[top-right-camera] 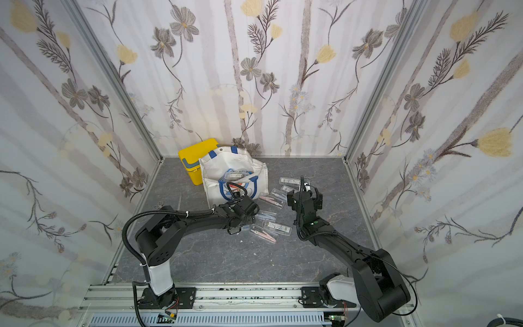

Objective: Put the compass set into the canvas bag
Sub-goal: Pick up the compass set at the center of the board.

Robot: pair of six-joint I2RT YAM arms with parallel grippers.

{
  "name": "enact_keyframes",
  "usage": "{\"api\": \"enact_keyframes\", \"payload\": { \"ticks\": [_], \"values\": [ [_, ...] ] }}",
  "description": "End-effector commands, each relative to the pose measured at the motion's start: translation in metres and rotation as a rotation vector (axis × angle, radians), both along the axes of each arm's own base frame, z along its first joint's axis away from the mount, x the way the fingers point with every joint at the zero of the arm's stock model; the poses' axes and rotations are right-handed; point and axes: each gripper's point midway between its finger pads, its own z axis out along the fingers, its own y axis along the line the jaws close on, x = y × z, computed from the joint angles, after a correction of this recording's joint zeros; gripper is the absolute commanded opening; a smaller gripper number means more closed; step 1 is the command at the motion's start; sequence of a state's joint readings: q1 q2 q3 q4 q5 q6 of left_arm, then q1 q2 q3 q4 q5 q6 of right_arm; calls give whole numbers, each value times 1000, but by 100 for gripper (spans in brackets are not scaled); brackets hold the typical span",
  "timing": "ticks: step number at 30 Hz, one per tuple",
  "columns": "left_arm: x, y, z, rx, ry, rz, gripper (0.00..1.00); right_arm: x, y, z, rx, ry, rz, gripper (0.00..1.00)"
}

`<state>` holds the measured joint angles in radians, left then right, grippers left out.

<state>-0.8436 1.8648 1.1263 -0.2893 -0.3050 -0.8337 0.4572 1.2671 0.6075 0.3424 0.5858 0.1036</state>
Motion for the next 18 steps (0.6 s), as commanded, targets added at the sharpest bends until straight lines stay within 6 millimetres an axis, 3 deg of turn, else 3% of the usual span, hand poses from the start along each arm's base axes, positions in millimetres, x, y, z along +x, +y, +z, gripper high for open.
{"api": "enact_keyframes", "payload": {
  "ticks": [1, 5, 18],
  "values": [
    [2, 4, 14, -7, -49, 9, 83, 3, 2, 2, 17, -20, 4, 99],
    [1, 7, 17, -11, -67, 9, 83, 3, 4, -1, 27, -13, 9, 99],
    [1, 5, -2, 4, -3, -2, 76, 3, 5, -4, 34, -2, 15, 100]
  ]
}}
